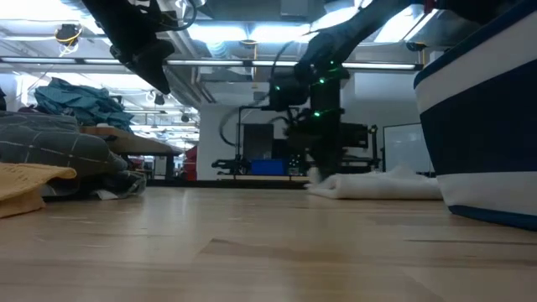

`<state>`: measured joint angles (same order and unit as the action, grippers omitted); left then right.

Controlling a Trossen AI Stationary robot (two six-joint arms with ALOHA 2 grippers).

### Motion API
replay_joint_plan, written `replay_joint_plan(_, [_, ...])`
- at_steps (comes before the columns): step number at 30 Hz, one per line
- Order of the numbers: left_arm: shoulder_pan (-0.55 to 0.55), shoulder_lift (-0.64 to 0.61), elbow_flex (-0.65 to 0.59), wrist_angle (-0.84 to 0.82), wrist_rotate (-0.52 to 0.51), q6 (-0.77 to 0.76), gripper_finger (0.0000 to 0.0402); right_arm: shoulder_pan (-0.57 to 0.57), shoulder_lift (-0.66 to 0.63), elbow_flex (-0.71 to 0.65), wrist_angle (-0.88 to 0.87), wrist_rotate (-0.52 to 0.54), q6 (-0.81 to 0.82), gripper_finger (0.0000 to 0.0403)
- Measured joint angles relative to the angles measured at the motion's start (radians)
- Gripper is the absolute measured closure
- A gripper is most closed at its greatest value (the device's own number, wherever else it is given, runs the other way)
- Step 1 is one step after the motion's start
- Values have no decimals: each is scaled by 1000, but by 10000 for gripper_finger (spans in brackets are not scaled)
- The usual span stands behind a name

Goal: Fold towel
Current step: Move the white towel to the top right of the table, then fold the gray towel

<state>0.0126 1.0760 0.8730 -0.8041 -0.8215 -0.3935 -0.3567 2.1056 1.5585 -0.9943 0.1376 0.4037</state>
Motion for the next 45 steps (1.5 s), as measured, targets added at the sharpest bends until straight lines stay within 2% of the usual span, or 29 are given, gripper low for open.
replay_joint_plan(4, [0,0,0,-1,0,0,400,-34,0,0,-183,85,39,396])
replay_joint_plan(8, [0,0,0,-1,0,0,400,-46,0,0,-269,156,46,396])
replay_joint_plan(22, [0,0,0,-2,0,15,400,-42,-9,0,-226,137,19,396])
replay_joint_plan(30, [0,0,0,-2,0,53,400,-42,-142,0,-110,136,-25,395])
replay_joint_plan(37, [0,0,0,0,2,89,400,-35,-258,0,-21,59,-74,395])
replay_joint_plan(40, [0,0,0,0,55,148,400,-17,-284,1,18,10,-75,395])
replay_joint_plan(45, [0,0,0,-1,230,212,397,36,-286,1,65,-70,-124,395])
